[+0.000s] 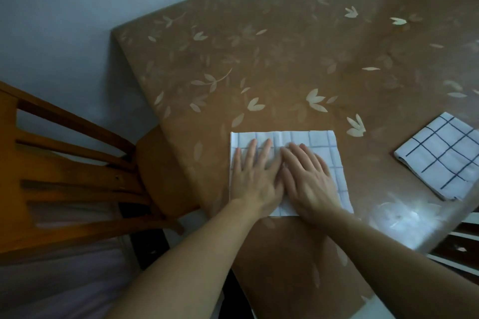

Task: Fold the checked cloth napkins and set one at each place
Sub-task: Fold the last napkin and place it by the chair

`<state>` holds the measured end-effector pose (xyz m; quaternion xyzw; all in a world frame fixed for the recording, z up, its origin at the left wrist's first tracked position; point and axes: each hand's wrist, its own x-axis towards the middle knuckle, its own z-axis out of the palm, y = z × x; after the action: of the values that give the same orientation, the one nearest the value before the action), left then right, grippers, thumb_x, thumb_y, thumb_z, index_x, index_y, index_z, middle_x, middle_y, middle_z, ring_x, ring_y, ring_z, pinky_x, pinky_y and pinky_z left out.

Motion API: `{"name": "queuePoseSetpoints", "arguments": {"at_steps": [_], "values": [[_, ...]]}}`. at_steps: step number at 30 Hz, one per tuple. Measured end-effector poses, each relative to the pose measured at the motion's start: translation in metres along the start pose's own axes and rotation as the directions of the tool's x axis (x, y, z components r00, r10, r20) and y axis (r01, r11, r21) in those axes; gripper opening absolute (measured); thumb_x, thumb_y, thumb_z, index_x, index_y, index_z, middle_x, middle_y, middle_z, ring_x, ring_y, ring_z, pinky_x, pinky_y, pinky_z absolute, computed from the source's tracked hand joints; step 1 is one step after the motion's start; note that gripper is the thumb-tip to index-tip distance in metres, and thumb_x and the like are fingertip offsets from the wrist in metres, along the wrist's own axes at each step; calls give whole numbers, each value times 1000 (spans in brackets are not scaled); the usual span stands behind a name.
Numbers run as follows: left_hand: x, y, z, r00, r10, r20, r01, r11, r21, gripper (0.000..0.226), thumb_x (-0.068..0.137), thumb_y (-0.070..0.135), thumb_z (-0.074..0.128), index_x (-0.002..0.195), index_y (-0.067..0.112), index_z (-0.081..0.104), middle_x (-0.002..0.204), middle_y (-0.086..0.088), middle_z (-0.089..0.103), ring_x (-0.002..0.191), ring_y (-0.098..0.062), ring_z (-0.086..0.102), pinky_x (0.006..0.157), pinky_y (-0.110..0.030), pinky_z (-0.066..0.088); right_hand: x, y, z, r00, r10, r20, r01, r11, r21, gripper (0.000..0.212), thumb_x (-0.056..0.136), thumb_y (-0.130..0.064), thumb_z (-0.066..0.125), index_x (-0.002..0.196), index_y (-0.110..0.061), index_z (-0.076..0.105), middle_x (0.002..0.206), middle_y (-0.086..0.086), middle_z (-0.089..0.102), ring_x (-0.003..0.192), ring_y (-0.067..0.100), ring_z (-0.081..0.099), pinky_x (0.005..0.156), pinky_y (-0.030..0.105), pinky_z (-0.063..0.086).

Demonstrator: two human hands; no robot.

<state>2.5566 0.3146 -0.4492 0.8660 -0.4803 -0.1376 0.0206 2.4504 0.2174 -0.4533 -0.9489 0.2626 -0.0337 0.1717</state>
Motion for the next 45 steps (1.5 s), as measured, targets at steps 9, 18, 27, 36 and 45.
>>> {"name": "queuePoseSetpoints", "arguments": {"at_steps": [9, 18, 27, 36, 45], "values": [[-2, -35, -2, 998, -58, 15, 58, 998, 16, 68, 95, 64, 6, 152, 34, -14, 161, 1, -20, 147, -20, -21, 120, -47, -10, -14, 45, -22, 980, 128, 151, -97, 975, -199, 69, 93, -60, 5, 154, -27, -4, 162, -5, -9, 148, 14, -12, 120, 44, -5], [-26, -11, -6, 999, 8, -41, -7, 999, 32, 63, 98, 54, 7, 153, 28, -10, 163, -2, -14, 148, -20, -18, 119, -49, -11, -28, 20, -24, 982, 64, 175, -21, 972, -235, 70, 93, -56, 0, 153, -22, -9, 158, -2, -18, 145, 18, -20, 115, 43, -15], [-43, -17, 4, 990, -126, 65, 122, 991, 62, 66, 97, 60, 5, 151, 31, -20, 159, 0, -27, 145, -20, -27, 117, -50, -15, -54, 43, -28, 969, 99, 225, -41, 968, -248, 67, 95, -56, 3, 154, -25, -6, 162, -2, -9, 148, 21, -11, 118, 50, -5], [-64, 3, -6, 987, 83, -135, -82, 997, 14, 44, 99, 47, 34, 138, 31, 45, 147, 4, 40, 136, -16, 31, 113, -36, 20, -54, 46, -52, 861, -499, 96, 504, 815, -286, 30, 90, -38, 40, 86, -24, 66, 88, -3, 64, 79, 19, 63, 78, 36, 50], [-63, 17, -5, 958, 156, -240, -163, 987, -9, 40, 87, 55, 57, 108, 22, 66, 108, 2, 65, 104, -20, 57, 94, -38, 43, -35, 26, -62, 834, -536, 134, 550, 786, -281, 22, 85, -31, 42, 76, -18, 58, 75, -2, 59, 61, 19, 56, 64, 34, 50]]}}
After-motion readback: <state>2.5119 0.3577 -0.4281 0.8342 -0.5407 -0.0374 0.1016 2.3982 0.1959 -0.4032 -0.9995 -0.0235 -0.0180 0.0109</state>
